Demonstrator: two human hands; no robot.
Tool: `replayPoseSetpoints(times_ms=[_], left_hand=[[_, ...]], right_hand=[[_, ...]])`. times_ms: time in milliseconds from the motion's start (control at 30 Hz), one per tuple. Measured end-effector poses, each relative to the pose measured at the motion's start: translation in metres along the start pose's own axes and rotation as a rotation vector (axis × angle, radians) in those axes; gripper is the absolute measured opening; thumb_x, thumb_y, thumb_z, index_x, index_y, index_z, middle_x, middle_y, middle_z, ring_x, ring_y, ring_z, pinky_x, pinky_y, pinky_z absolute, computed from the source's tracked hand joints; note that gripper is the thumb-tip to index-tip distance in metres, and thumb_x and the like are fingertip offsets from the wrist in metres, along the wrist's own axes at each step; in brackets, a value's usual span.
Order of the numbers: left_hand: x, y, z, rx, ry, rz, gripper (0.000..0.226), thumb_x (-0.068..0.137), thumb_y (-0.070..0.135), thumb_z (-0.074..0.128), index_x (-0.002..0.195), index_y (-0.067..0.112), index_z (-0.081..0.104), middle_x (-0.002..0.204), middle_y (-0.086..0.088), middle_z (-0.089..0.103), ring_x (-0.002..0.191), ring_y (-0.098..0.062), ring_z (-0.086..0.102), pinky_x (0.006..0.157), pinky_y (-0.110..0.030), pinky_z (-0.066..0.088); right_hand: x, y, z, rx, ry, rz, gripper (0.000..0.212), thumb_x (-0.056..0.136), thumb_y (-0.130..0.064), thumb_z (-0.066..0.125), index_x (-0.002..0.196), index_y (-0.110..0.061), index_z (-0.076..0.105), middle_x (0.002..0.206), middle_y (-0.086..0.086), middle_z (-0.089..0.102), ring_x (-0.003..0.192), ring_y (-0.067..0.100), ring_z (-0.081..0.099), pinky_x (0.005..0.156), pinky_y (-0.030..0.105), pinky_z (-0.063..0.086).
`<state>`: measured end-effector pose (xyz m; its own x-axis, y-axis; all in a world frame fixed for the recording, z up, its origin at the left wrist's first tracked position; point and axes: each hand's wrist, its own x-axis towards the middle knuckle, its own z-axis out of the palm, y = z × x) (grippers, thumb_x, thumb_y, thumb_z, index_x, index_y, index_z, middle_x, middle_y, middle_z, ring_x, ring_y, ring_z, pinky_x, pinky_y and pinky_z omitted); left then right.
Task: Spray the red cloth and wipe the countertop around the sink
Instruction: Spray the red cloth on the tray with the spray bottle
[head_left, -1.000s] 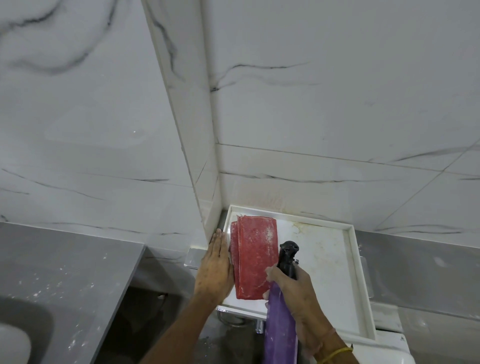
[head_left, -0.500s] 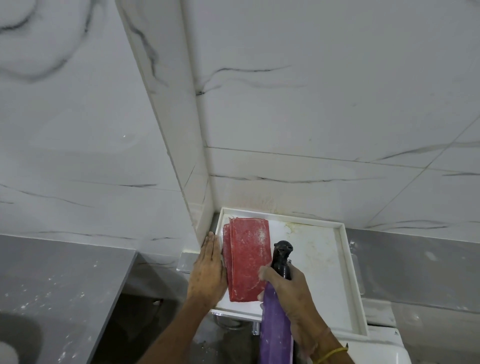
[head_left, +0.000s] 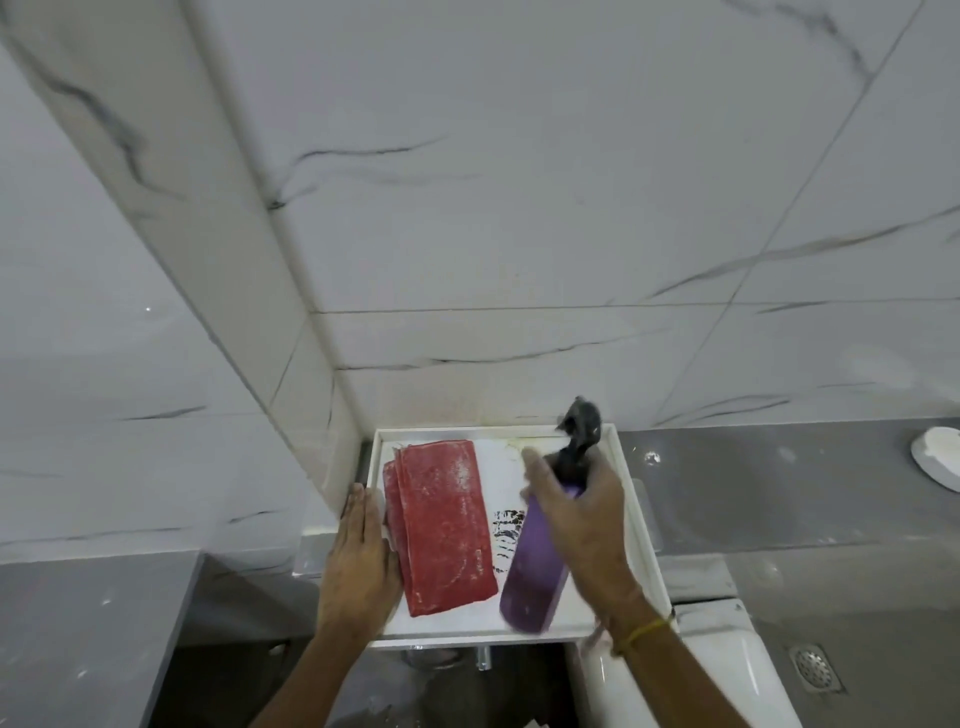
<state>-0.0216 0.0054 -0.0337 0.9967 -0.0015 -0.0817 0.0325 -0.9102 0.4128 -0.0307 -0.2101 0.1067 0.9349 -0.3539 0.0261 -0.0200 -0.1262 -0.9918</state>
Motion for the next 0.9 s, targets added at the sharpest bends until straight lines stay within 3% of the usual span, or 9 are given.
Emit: replayPoseSetpoints(times_ms=[100,167,267,400,500,733,900], left_hand=[[0.0,0.002,0.001,0.0,-0.007,-0.024,0.077,0.097,0.05,0.027,0.151,0.012,-0.012,0.162,-0.008,-0.01,0.149,-0.018,-0.005,0.117,-0.031,-0.002],[-0.001,0.002,0.0,0.021,-0.022,-0.021,0.08,0.094,0.055,0.025,0.151,0.013,-0.013,0.162,-0.007,-0.012,0.149,-0.018,-0.006,0.117,-0.03,-0.002],[-0.002,0.003,0.0,0.041,-0.024,-0.027,0.078,0.095,0.054,0.023,0.15,0.013,-0.014,0.162,-0.008,-0.013,0.149,-0.017,-0.008,0.118,-0.03,-0.003],[-0.004,0.008,-0.002,0.056,-0.033,-0.068,0.079,0.096,0.051,0.027,0.149,0.012,-0.016,0.162,-0.009,-0.015,0.148,-0.019,-0.01,0.117,-0.03,-0.004],[-0.007,0.011,-0.003,0.054,-0.039,-0.09,0.081,0.095,0.052,0.029,0.149,0.012,-0.018,0.161,-0.008,-0.017,0.148,-0.018,-0.012,0.116,-0.03,-0.005],[-0.011,0.016,-0.006,0.09,-0.052,-0.088,0.088,0.094,0.056,0.034,0.149,0.011,-0.018,0.161,-0.009,-0.018,0.147,-0.019,-0.015,0.115,-0.031,-0.007],[-0.009,0.016,-0.006,0.122,-0.076,-0.104,0.089,0.094,0.057,0.034,0.148,0.012,-0.02,0.16,-0.008,-0.021,0.138,-0.014,-0.025,0.113,-0.031,-0.01]], right_hand=[[0.04,0.005,-0.007,-0.051,0.126,-0.182,0.019,0.081,-0.018,0.072,0.09,-0.006,0.061,0.069,-0.005,0.063,0.067,0.015,0.068,0.069,0.022,0.055],[0.065,0.011,-0.009,-0.114,0.163,-0.296,0.034,0.081,-0.017,0.074,0.101,0.008,0.059,0.067,-0.011,0.061,0.061,-0.001,0.062,0.067,0.011,0.049],[0.093,0.021,-0.011,-0.168,0.173,-0.397,0.047,0.081,-0.015,0.073,0.111,0.015,0.053,0.071,-0.017,0.059,0.066,-0.01,0.06,0.068,0.001,0.044],[0.118,0.036,-0.012,-0.196,0.118,-0.424,0.061,0.08,-0.017,0.074,0.128,0.009,0.045,0.072,-0.013,0.058,0.069,-0.012,0.059,0.071,0.006,0.049],[0.121,0.053,-0.013,-0.226,0.077,-0.418,0.072,0.081,-0.015,0.073,0.14,0.002,0.036,0.07,-0.003,0.059,0.063,-0.003,0.055,0.067,0.005,0.048],[0.128,0.069,-0.012,-0.138,0.092,-0.392,0.063,0.081,-0.013,0.073,0.131,-0.013,0.035,0.094,0.005,0.06,0.079,-0.01,0.061,0.075,0.003,0.047],[0.123,0.078,-0.009,-0.172,0.1,-0.314,0.072,0.074,-0.017,0.081,0.126,-0.006,0.034,0.098,0.005,0.057,0.081,0.014,0.059,0.074,-0.001,0.044]])
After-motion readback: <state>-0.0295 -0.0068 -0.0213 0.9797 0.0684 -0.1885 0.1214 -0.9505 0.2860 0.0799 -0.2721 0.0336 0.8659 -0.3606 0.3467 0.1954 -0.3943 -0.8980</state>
